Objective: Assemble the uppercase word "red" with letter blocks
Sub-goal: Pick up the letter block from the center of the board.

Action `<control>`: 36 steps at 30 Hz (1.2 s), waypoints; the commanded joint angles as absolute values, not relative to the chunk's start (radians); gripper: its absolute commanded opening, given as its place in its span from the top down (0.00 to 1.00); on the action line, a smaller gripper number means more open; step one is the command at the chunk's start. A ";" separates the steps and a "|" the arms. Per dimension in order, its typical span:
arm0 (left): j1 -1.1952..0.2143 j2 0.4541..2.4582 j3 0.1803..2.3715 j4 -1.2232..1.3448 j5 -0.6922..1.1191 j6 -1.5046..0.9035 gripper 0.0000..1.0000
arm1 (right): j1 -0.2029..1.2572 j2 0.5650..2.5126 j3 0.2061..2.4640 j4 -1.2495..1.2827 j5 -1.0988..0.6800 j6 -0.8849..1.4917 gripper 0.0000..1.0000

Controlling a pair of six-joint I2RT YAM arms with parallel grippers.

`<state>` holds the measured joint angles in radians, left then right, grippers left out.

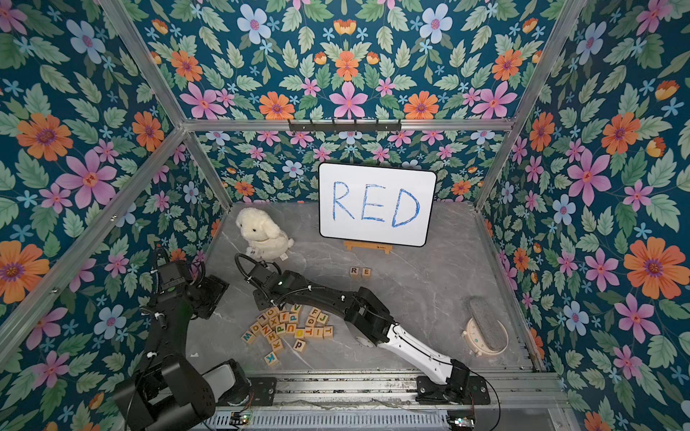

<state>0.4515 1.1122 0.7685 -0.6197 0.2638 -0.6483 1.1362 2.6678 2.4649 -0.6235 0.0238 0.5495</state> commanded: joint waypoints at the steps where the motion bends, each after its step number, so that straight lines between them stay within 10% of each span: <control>1: 0.453 1.112 0.780 -0.639 0.248 -0.622 0.25 | 1.138 2.685 2.478 -0.665 0.035 0.540 0.48; 36: 0.453 1.054 0.801 -0.667 0.288 -0.592 0.25 | 1.140 2.655 2.438 -0.634 0.021 0.506 0.54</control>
<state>0.4515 1.0588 0.7921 -0.6586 0.2855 -0.6086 1.1397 2.6503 2.4302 -0.6239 0.0246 0.5014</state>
